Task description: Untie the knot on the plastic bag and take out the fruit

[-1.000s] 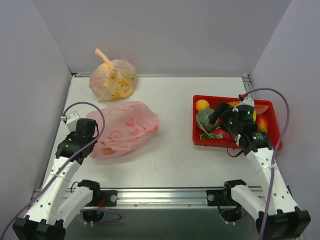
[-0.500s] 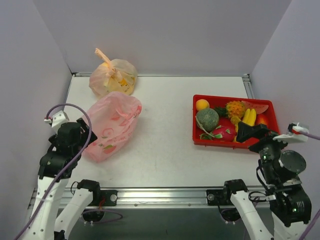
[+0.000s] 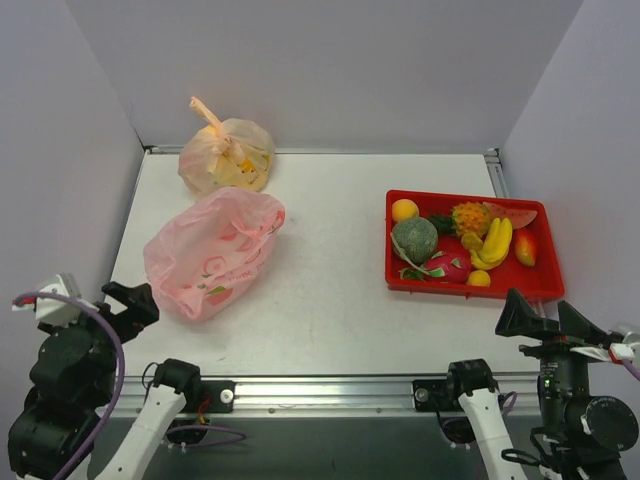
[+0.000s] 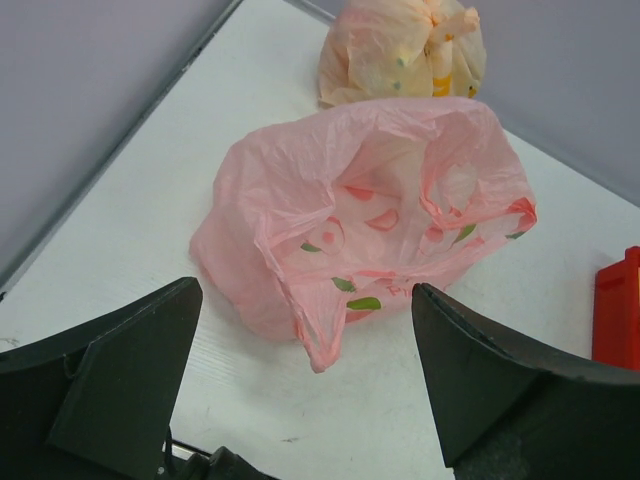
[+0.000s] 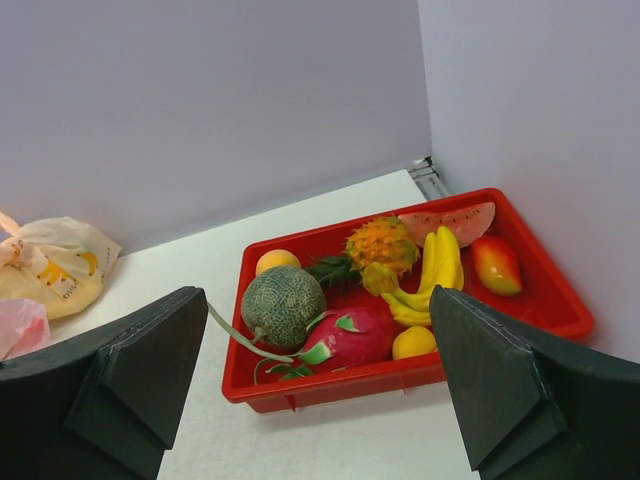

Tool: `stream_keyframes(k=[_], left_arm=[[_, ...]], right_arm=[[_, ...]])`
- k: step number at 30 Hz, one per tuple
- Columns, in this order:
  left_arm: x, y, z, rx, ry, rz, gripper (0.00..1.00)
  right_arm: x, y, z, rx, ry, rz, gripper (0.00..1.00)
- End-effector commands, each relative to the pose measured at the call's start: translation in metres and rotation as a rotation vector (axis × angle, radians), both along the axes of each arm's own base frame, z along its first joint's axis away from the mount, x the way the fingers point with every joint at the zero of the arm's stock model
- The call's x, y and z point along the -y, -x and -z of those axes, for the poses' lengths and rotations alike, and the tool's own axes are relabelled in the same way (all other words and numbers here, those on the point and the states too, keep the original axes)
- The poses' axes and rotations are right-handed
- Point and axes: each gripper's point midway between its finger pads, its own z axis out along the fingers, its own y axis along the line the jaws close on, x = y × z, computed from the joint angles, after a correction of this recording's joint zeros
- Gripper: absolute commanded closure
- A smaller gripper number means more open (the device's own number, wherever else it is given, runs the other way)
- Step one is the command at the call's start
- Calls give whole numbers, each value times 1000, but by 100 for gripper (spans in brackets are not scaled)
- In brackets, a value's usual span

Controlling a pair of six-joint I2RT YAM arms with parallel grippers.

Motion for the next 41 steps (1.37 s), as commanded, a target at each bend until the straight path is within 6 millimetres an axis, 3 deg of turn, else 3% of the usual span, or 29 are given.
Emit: stream_keyframes(k=[1,3,7,10,15,24,41], left_arm=[[-25,21,-18,93,-89,-60,3],[-32,32,-23,155,-90,-81,3],[-32,34,-26,242,-89,-72,3],[-33,36,-27,301,-72,-79,3],[-33,33,-11,328,-59,-87,2],[-48,38,-4,377,-8,-187,3],[-42,18,-3,363,4,-186,3]], right_arm=[[12,11,4,30,55,56,0],[10,15,7,42,79,40,0],[1,20,14,67,126,-15,0],[10,19,20,55,106,37,0],[16,12,30,30,63,77,0],[10,-3,41,-12,76,52,0],[3,-11,43,-22,118,15,0]])
